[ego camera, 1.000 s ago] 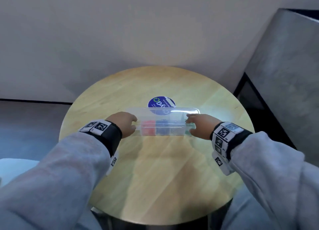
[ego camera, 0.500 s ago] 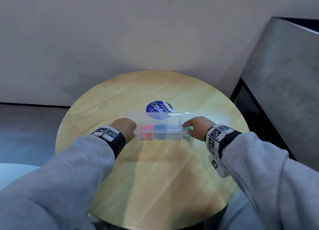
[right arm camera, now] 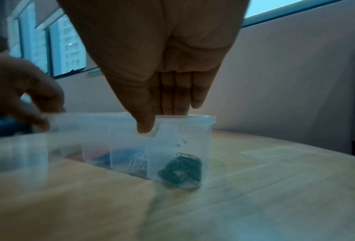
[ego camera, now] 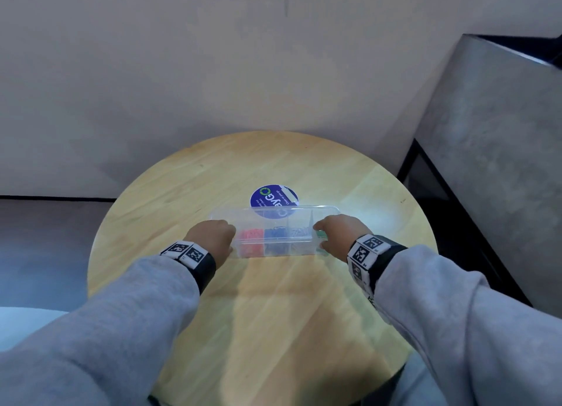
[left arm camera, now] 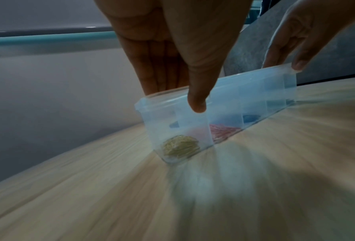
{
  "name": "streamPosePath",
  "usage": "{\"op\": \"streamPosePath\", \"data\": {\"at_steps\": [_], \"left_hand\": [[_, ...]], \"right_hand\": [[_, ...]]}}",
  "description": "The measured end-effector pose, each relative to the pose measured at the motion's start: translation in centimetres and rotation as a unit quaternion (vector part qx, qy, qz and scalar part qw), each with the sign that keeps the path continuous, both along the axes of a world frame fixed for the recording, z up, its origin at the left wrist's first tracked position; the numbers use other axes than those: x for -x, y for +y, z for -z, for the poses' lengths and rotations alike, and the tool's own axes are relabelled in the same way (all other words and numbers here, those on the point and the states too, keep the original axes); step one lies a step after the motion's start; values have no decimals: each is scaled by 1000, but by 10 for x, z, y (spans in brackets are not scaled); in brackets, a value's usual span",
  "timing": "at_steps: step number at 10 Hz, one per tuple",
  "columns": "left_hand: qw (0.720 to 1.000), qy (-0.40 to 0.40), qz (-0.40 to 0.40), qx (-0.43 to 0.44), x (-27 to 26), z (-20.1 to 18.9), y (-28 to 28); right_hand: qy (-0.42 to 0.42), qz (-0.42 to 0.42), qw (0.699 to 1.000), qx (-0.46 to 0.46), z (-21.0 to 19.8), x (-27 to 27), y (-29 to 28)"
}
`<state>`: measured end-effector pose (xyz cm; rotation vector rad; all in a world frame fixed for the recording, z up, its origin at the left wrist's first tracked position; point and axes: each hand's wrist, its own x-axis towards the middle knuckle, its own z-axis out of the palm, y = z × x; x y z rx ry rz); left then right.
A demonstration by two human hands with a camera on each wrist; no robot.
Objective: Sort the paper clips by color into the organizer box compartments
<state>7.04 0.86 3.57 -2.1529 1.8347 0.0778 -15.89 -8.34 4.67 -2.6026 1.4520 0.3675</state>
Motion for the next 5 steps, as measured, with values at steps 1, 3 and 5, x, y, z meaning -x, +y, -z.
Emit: {"op": "streamPosePath", "data": {"at_steps": [1, 3, 5], "left_hand": [[1000, 6, -7, 5, -2, 0, -2], [1000, 15, -22, 2, 2, -6, -1], [993, 89, -73, -12, 8, -29, 10]], "right_hand": [[38, -37, 998, 33, 7, -2, 5], [22, -31, 998, 44, 8, -3, 8], [-14, -9, 999, -41, -23, 10, 17]]}}
